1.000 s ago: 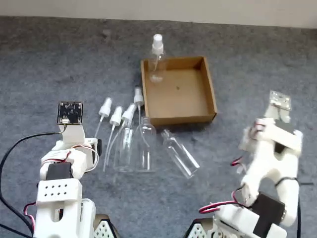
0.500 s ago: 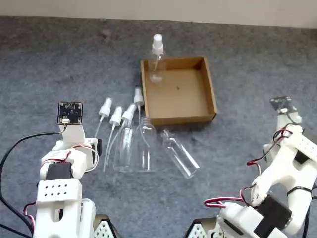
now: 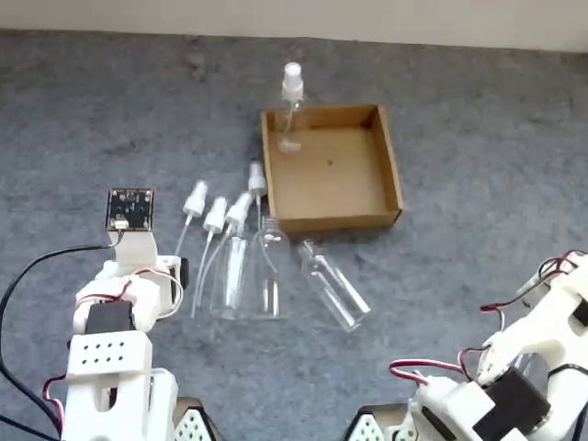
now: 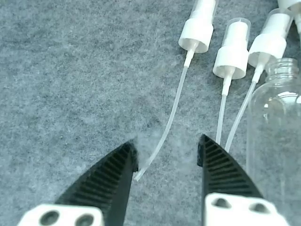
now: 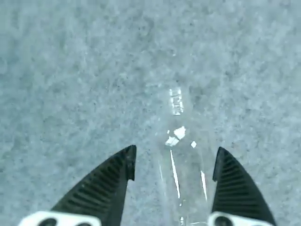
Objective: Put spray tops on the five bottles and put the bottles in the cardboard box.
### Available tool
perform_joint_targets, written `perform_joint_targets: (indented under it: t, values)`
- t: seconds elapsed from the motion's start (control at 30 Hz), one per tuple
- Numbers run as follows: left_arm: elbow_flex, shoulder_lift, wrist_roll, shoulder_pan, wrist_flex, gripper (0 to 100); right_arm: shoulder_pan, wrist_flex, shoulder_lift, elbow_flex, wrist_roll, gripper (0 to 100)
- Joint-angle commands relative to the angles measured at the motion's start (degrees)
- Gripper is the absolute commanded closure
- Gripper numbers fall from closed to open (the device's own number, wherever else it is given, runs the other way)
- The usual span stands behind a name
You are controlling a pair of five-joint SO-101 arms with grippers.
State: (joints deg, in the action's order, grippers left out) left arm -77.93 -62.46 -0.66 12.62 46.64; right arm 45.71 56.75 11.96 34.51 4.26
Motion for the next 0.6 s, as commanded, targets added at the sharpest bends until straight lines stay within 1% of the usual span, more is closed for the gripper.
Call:
perform_joint_targets:
  t: [0.0, 0.07, 0.2, 0.23, 0.33, 0.4, 0.5, 0.53, 0.57]
  values:
    - [0.13, -0.40, 0.70, 0.31, -1.05, 83, 0.22, 0.13, 0.31, 2.51, -0.62, 77.4]
    - [0.13, -0.40, 0.70, 0.31, -1.05, 83, -0.40, -1.63, 0.31, 5.67, -0.62, 77.4]
    - [0.13, -0.40, 0.70, 0.40, -1.05, 83, -1.10, -8.57, 0.40, 11.38, -0.44, 77.7]
    - [0.13, -0.40, 0.70, 0.40, -1.05, 83, -1.45, -9.45, 0.40, 12.26, 0.88, 77.8]
    - [0.13, -0.40, 0.70, 0.40, -1.05, 83, -3.03, -9.89, 0.48, 13.76, 12.48, 79.2]
    - [0.13, -0.40, 0.70, 0.48, -1.05, 83, -4.53, -9.89, 0.48, 13.67, 19.25, 85.0]
    - [0.13, -0.40, 0.70, 0.48, -1.05, 83, -7.87, -9.89, 0.66, 10.95, 25.49, 98.7]
    - [0.13, -0.40, 0.70, 0.48, -1.05, 83, -9.27, -9.54, 0.40, 9.10, 27.16, 99.8]
    - [0.13, -0.40, 0.70, 0.48, -1.05, 83, -10.77, -9.54, 0.31, 7.16, 28.48, 98.5]
